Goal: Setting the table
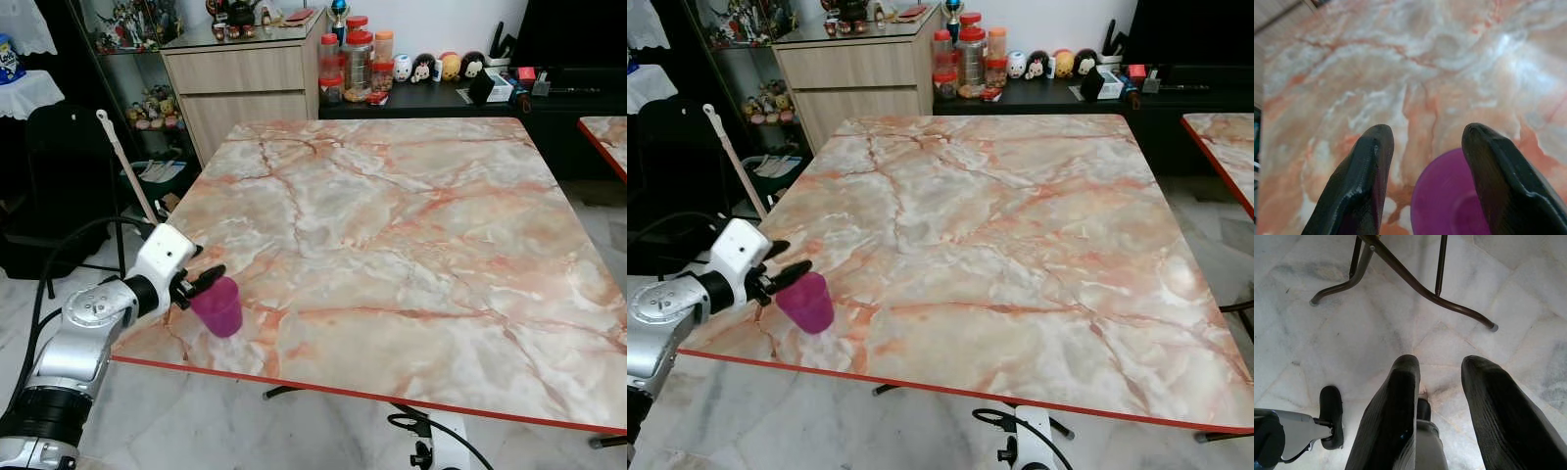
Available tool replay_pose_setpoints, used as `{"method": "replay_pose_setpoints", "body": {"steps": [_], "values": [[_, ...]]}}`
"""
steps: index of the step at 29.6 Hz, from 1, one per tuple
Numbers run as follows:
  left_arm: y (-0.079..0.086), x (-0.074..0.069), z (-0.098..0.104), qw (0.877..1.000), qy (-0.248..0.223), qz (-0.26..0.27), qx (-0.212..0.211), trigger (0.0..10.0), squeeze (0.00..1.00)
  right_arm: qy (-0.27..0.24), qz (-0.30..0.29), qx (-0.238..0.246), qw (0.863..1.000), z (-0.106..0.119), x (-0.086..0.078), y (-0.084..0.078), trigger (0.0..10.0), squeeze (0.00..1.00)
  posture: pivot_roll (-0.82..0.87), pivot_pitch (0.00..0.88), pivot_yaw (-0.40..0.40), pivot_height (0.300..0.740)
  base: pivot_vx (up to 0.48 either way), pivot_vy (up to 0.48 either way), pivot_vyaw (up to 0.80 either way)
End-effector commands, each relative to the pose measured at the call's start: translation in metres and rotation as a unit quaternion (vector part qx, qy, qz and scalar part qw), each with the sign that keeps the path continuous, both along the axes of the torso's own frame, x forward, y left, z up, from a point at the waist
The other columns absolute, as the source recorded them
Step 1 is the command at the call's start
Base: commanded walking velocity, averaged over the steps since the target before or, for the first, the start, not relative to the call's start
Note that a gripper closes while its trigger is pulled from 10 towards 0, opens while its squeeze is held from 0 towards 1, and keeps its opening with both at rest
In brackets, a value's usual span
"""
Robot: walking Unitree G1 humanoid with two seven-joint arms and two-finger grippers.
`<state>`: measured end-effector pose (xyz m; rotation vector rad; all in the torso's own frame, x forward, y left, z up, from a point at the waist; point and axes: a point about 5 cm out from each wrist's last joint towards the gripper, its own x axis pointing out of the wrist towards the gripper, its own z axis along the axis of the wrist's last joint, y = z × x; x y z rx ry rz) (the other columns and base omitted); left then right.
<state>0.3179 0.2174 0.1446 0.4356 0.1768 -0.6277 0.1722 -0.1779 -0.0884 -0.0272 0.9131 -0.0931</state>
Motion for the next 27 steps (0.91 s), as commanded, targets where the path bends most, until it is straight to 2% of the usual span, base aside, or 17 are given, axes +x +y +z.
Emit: {"method": "replay_pose_setpoints", "body": {"steps": [1,11,17,24,27], "values": [[0.002,0.005,0.001,1.0,0.007,-0.004,0.029,10.0,0.0,-0.002,-0.004,0.006,1.0,0.001,0.002,0.003,10.0,0.0,0.07,0.0,0.094,0.74,0.0,0.0,0.0],[0.012,0.007,0.003,0.998,0.024,-0.014,0.06,10.0,0.0,-0.003,-0.011,0.004,1.0,0.001,0.003,-0.001,10.0,0.0,0.07,0.0,0.088,0.74,0.0,0.0,0.0],[0.017,0.007,0.003,0.997,0.031,-0.014,0.065,10.0,0.0,-0.006,-0.013,0.005,1.0,0.002,0.004,-0.001,10.0,0.0,0.07,0.0,0.086,0.74,0.0,0.0,0.0],[0.019,0.006,0.0,0.995,0.044,-0.022,0.086,10.0,0.0,-0.005,-0.011,0.005,1.0,0.002,0.005,-0.001,10.0,0.0,0.07,0.0,0.088,0.74,0.0,0.0,0.0],[0.016,0.005,-0.005,0.994,0.05,-0.031,0.087,10.0,0.0,-0.007,-0.011,0.004,1.0,0.003,0.006,-0.001,10.0,0.0,0.06,0.0,0.088,0.74,0.0,0.0,0.0]]}}
